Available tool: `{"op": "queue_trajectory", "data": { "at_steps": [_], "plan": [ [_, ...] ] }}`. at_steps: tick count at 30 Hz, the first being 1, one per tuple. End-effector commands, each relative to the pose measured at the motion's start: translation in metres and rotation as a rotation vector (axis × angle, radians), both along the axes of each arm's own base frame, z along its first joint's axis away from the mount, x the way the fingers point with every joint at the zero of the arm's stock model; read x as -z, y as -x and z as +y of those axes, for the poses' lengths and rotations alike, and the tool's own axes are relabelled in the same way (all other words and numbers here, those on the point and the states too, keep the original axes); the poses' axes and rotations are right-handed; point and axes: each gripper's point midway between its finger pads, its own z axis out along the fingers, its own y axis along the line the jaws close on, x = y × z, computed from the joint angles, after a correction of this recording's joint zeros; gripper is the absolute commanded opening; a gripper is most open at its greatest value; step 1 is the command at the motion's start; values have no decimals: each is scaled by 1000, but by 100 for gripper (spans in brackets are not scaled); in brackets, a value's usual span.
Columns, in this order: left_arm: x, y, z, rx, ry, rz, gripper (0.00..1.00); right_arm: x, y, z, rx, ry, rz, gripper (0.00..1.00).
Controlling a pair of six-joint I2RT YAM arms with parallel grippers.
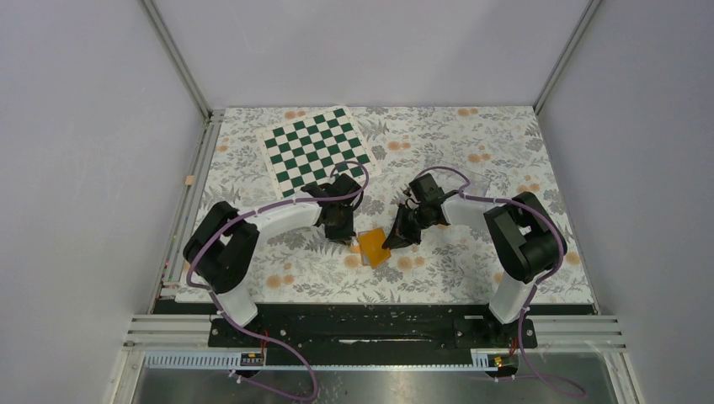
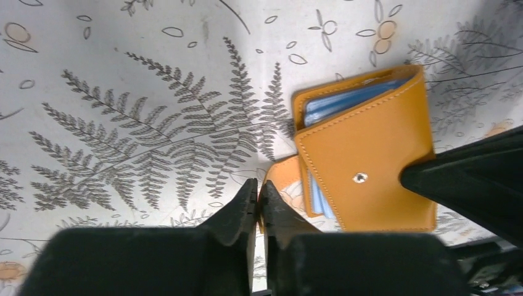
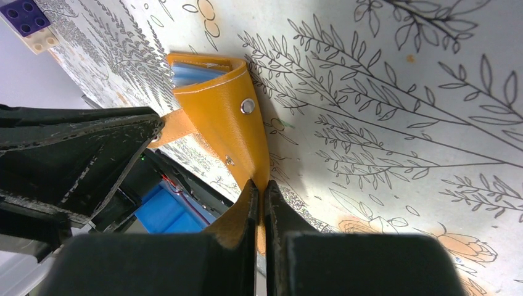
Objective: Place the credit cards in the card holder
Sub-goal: Open the card holder at the center of the board.
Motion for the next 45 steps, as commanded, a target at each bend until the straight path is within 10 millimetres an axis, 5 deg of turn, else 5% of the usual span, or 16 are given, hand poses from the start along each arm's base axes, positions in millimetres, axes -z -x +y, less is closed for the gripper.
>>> {"op": "queue_trajectory", "data": {
  "at_steps": [1,6,11,19,31,36,38,41,45],
  "plan": [
    [-19,-4,-15,26,104,-40,0,-4,-5,4,-18,-19,-7,0],
    [-27,-3,-19,30,140,-52,0,-5,-5,4,-16,-19,-11,3],
    [-24,0,-22,40,157,-23,31,-5,-5,5,-17,-21,-13,4],
    [-9,8,-25,55,160,39,35,-4,-5,4,-18,-20,-11,5],
    [-2,15,-7,44,27,54,21,-4,-5,5,-17,-26,-11,6],
    [-6,14,-6,33,26,37,0,-6,-6,7,-20,-37,-17,11],
    [-13,12,-5,27,32,15,0,-10,-8,10,-28,-59,-27,20],
    [-29,8,3,12,0,-21,0,-22,-9,16,-55,-113,-60,51],
    [-63,1,19,7,-55,-92,0,-39,-8,16,-68,-149,-127,76]
  ]
}}
